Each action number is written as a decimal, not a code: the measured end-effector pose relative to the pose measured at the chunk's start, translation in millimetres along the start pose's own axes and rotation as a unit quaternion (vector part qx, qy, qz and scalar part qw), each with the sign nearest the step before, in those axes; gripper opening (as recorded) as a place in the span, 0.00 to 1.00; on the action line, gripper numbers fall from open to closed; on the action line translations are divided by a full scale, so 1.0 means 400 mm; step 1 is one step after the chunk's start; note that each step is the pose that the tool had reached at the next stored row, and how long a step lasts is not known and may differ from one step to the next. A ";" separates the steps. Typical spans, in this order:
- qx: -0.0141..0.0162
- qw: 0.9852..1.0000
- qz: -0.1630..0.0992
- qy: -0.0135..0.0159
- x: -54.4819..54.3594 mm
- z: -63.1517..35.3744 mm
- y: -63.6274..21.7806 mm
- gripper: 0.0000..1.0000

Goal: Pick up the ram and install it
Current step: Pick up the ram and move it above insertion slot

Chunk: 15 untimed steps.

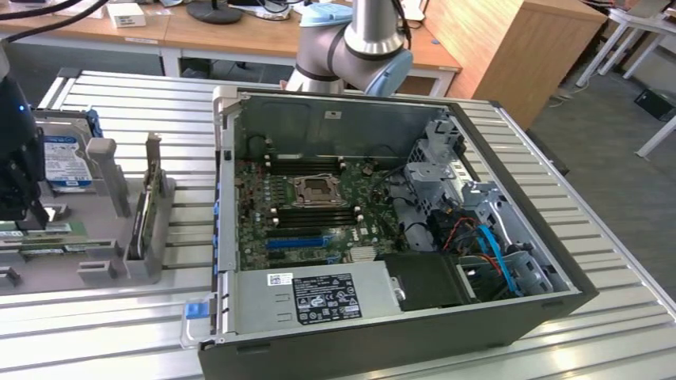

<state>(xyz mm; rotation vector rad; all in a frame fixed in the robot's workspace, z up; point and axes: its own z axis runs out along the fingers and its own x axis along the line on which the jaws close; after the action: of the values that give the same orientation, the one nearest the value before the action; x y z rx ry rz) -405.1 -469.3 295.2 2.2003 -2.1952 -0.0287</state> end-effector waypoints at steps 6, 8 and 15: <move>0.000 1.000 0.000 0.000 0.000 -0.032 0.001 0.11; 0.000 1.000 0.000 0.000 0.000 -0.042 0.002 0.11; 0.000 1.000 0.000 0.000 0.001 -0.075 0.003 0.11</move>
<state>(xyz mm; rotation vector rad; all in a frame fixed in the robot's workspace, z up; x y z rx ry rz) -405.1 -469.3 325.4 2.2004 -2.1951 -0.0288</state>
